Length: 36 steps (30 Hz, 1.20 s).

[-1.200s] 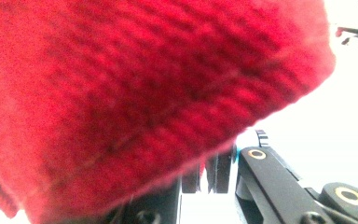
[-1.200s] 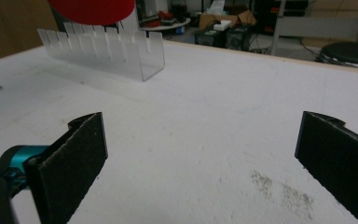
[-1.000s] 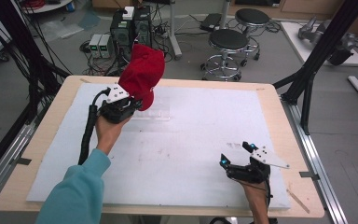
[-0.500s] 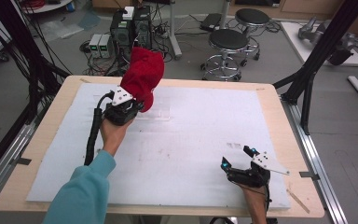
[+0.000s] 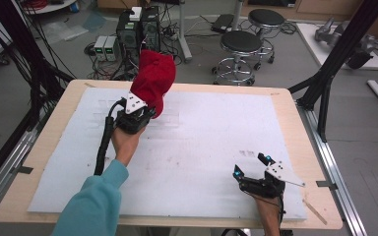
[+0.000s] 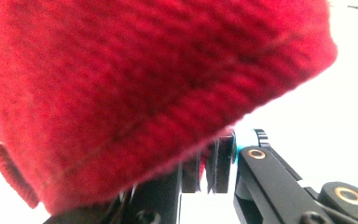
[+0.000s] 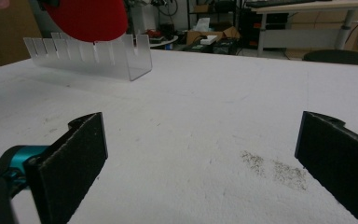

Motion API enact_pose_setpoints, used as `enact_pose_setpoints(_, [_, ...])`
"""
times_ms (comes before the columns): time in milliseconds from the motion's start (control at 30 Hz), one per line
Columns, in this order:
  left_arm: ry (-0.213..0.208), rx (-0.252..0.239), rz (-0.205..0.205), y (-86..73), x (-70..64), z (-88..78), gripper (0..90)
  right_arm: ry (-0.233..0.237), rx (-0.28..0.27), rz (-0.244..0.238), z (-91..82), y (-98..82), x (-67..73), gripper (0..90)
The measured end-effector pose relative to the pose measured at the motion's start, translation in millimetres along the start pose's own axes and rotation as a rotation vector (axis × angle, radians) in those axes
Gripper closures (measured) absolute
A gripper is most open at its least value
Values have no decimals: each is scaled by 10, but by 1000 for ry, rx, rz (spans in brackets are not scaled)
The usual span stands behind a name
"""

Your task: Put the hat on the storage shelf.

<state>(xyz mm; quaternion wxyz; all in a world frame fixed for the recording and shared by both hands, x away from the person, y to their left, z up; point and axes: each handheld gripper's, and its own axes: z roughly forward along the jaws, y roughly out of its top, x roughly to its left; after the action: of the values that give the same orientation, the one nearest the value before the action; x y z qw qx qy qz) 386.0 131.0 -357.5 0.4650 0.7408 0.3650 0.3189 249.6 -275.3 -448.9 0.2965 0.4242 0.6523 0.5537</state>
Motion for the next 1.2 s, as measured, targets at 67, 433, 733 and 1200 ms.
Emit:
enact_pose_setpoints(67, [3,-3,4,-9,-9,-1,855,-1,-9,-2,-10,-6,9,11])
enact_pose_setpoints(433, [15,-8,-5,-34,18,-37,855,-3,-15,-3,-15,-12,9,11])
enact_pose_setpoints(733, [33,-16,-23,-29,0,-27,855,-5,-21,-11,-20,-16,14,11])
enact_pose_setpoints(1200, [24,38,-49,-101,2,79,854,-4,-30,-11,-27,-20,13,11])
